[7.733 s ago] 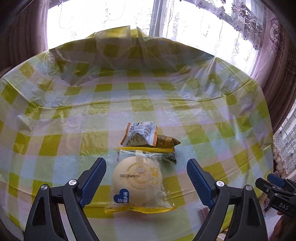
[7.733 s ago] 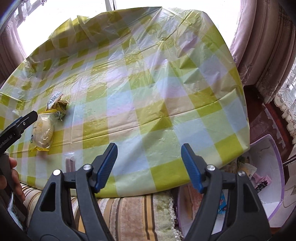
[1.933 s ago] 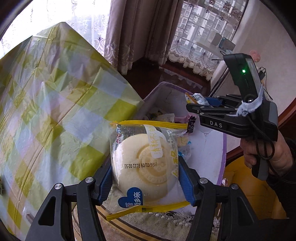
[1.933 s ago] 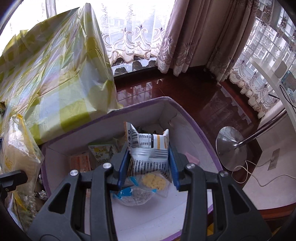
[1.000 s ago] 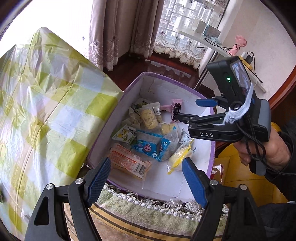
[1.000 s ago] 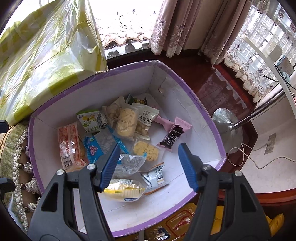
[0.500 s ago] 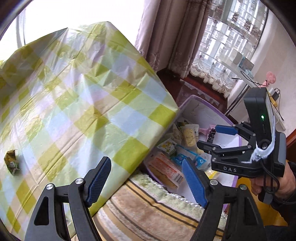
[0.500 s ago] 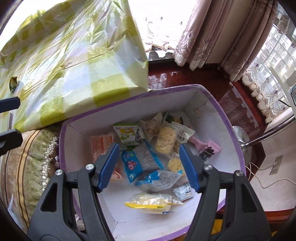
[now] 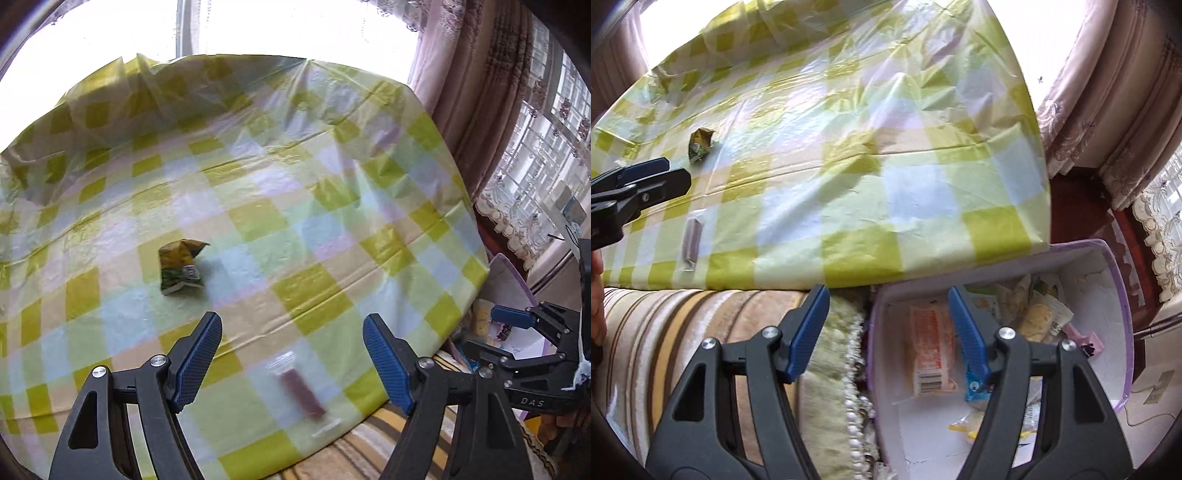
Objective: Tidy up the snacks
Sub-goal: 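Move both tools back over the last snacks on the table, then grasp the green-yellow wrapped candy with the left tool while the right tool grasps the red stick pack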
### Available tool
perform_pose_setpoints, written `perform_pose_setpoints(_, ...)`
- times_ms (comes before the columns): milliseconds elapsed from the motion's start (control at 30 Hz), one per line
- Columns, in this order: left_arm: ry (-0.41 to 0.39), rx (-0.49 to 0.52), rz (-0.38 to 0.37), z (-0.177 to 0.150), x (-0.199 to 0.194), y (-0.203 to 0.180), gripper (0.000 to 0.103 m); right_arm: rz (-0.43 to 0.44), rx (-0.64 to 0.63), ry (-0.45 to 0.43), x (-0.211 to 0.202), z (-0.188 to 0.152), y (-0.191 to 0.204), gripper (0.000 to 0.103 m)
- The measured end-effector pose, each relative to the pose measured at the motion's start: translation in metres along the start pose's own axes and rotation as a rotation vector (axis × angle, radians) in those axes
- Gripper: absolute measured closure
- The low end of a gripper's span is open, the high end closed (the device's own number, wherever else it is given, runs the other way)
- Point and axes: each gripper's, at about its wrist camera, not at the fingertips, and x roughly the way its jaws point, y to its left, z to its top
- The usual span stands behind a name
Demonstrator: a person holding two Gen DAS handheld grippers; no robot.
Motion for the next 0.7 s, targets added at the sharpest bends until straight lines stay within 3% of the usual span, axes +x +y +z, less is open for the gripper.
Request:
perform_pose_setpoints(267, -0.023, -0.138, 0.085, -0.008, -0.009, 0.073, 0.027, 0.100, -0.103, -0.009, 0.004, 0.023, 0.065, 0.033)
perform_pose_setpoints(467, -0.014, -0.161, 0.085, -0.006, 0.001, 0.090, 0.029, 0.157, -0.171, 0.001, 0.013, 0.035, 0.109, 0.033)
perform_pose_setpoints(700, -0.012, -0.158, 0.061, 0.004, 0.012, 0.098, 0.029, 0.168, -0.220, 0.049, 0.032, 0.039, 0.140, 0.033)
